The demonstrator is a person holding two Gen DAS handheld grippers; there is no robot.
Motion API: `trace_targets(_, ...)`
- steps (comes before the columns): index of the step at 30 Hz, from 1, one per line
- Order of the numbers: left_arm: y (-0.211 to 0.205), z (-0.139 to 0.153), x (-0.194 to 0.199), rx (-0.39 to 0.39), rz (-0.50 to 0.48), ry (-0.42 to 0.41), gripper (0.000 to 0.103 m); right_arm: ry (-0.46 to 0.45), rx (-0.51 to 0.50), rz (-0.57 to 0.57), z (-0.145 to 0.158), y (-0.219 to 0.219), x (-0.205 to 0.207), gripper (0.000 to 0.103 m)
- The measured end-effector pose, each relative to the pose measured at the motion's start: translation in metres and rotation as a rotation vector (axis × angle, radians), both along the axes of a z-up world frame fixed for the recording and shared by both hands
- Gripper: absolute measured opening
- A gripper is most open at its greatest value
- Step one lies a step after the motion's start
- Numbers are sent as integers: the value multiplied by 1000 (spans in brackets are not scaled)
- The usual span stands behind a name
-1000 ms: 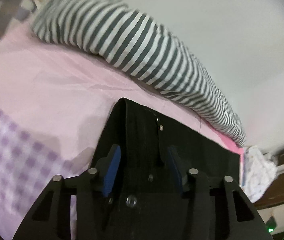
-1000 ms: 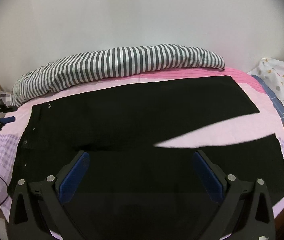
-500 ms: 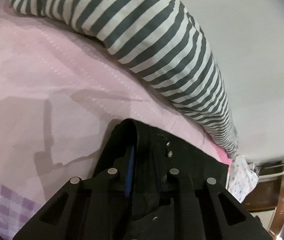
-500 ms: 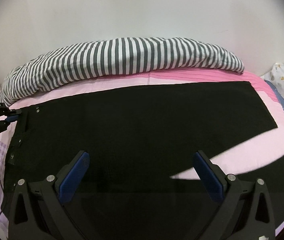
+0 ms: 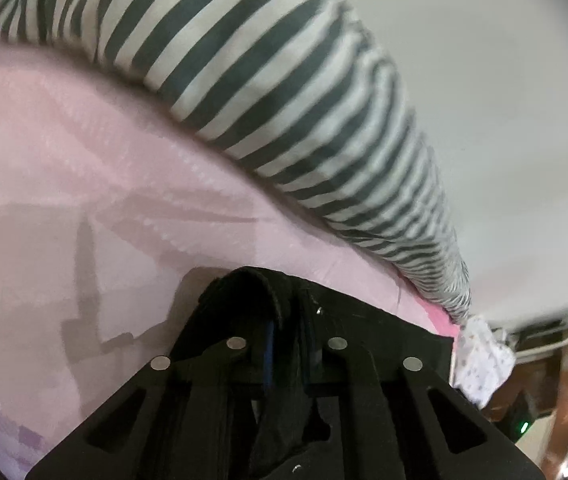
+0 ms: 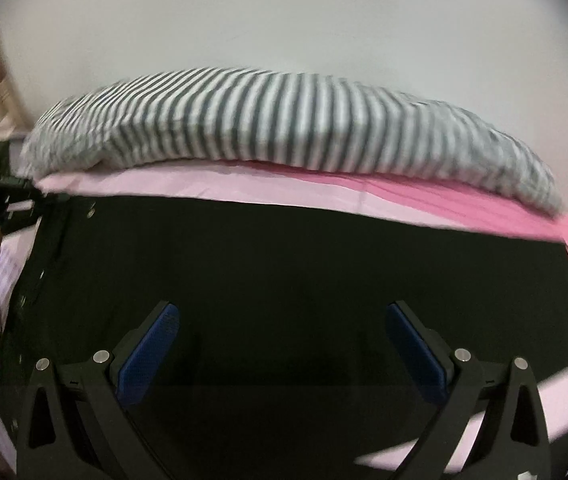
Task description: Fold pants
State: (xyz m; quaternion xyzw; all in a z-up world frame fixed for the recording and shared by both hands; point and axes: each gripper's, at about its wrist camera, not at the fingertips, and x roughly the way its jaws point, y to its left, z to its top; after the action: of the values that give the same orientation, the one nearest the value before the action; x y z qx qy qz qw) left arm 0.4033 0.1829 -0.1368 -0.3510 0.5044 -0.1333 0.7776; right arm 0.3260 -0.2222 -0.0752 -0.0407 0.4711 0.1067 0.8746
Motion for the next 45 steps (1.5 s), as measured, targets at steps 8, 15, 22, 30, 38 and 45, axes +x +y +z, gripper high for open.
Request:
trace_targets(8, -27, 66, -46, 88, -17, -275, 7, 110, -47, 382, 7, -7, 62, 101)
trace_targets(15, -42, 98, -80, 112, 3, -407, 7, 268, -50, 561, -5, -3, 127, 77)
trace_targets(22, -30, 109, -100, 107, 9, -441, 7, 432, -24, 715, -33, 2, 165, 70)
trace_targets(30, -29, 107, -96, 128, 15, -415, 7, 506, -59, 698, -47, -35, 170, 34)
trace_targets(38, -29, 106, -95, 180, 10, -399, 7, 299, -151, 612, -3, -48, 119, 9)
trace_targets(45, -30, 128, -129, 214, -64, -451, 7, 118, -169, 465, 65, -63, 13, 8)
